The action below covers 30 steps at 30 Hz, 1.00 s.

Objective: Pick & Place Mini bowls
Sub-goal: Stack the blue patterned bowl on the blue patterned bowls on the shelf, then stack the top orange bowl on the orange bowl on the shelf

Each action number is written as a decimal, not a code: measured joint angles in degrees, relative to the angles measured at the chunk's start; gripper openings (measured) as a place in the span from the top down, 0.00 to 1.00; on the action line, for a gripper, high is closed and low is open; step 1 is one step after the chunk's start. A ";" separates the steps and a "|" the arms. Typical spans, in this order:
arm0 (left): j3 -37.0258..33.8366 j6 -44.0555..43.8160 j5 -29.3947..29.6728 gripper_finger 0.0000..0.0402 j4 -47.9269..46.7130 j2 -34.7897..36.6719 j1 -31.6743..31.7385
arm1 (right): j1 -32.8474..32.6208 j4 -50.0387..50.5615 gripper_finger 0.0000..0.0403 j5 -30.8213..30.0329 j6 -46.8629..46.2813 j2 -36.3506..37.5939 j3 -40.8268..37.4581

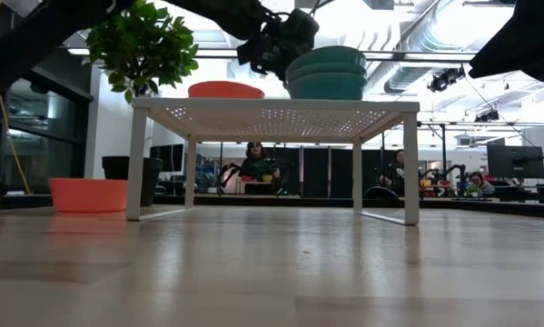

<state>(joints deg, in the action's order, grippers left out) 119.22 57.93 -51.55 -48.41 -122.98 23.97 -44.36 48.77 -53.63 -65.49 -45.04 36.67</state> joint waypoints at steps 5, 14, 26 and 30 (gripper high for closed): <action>0.07 -1.43 2.30 0.69 2.81 0.22 -0.35 | 0.02 0.00 0.77 0.14 -0.02 0.00 0.00; 0.11 -2.75 3.78 0.69 0.25 7.25 -0.47 | 0.01 -0.04 0.77 0.18 0.19 0.00 0.00; 0.03 -0.74 11.04 0.69 -16.29 21.63 -1.15 | 0.00 -0.22 0.77 1.37 2.93 0.15 0.00; 0.04 -0.76 11.40 0.69 -20.14 26.42 -1.57 | 0.00 -0.20 0.77 -1.81 5.74 1.12 0.00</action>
<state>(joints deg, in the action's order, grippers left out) 119.26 57.17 -40.15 -68.55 -96.56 22.39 -44.36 48.58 -55.44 -59.76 -43.92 36.67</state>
